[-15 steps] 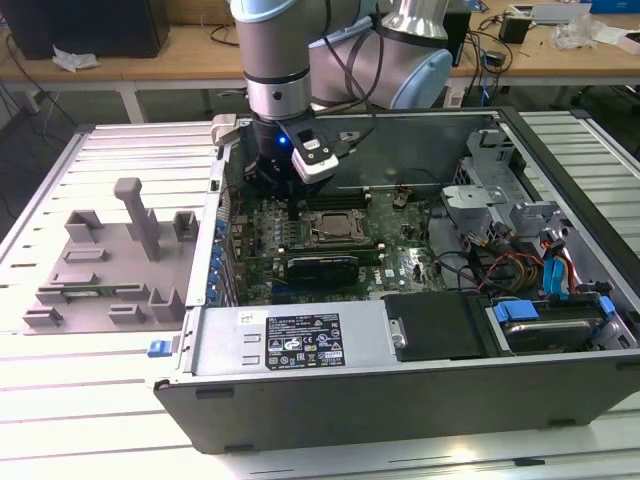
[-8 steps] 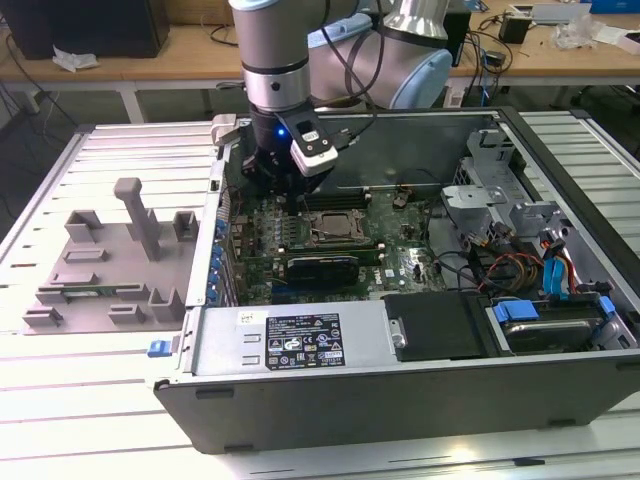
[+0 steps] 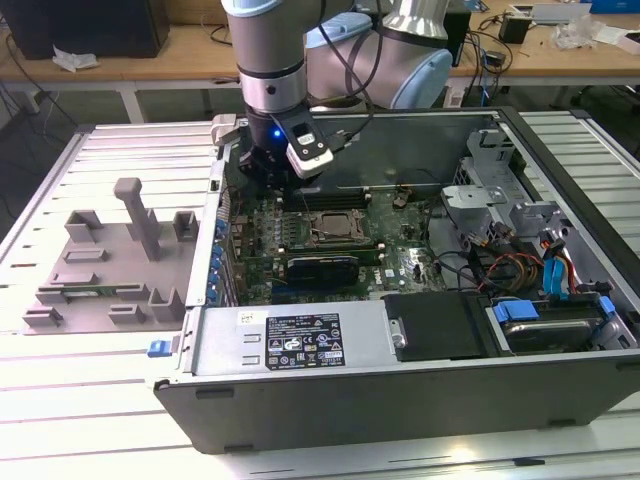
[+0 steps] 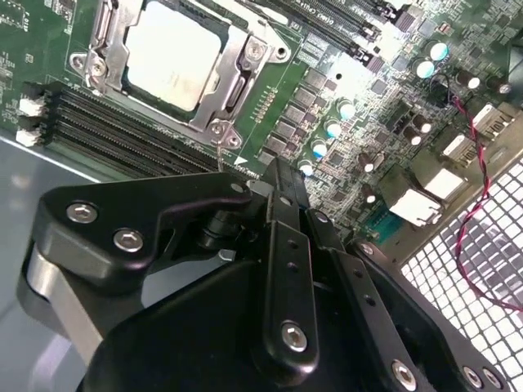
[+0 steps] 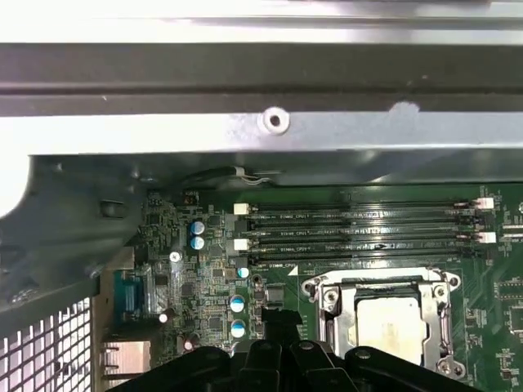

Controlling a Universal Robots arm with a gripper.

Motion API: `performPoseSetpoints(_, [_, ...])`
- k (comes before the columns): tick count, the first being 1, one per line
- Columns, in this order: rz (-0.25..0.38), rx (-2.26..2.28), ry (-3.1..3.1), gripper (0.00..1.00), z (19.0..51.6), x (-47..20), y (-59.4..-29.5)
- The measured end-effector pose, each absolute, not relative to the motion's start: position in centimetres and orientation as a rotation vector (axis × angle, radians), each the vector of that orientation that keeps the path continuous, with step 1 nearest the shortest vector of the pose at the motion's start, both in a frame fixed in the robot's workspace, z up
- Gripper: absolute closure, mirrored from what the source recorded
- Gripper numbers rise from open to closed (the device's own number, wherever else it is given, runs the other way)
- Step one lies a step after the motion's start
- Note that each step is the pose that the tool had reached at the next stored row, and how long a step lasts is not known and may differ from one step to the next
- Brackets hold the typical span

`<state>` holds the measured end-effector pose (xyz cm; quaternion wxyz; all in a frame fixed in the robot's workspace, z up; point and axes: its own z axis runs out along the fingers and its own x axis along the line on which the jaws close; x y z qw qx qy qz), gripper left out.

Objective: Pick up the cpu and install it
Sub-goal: 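Install the first cpu locking lever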

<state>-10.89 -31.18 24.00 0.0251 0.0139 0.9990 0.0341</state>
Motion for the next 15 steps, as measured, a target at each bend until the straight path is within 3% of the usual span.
performPoseSetpoints(7, [0.146, 0.044, 3.079, 0.89, 24.57, -10.99, -31.18])
performPoseSetpoints(12, [0.224, 0.045, 3.065, 0.89, 24.73, -11.14, -31.18])
performPoseSetpoints(15, [0.229, 0.045, 3.063, 0.89, 24.73, -11.15, -31.18])
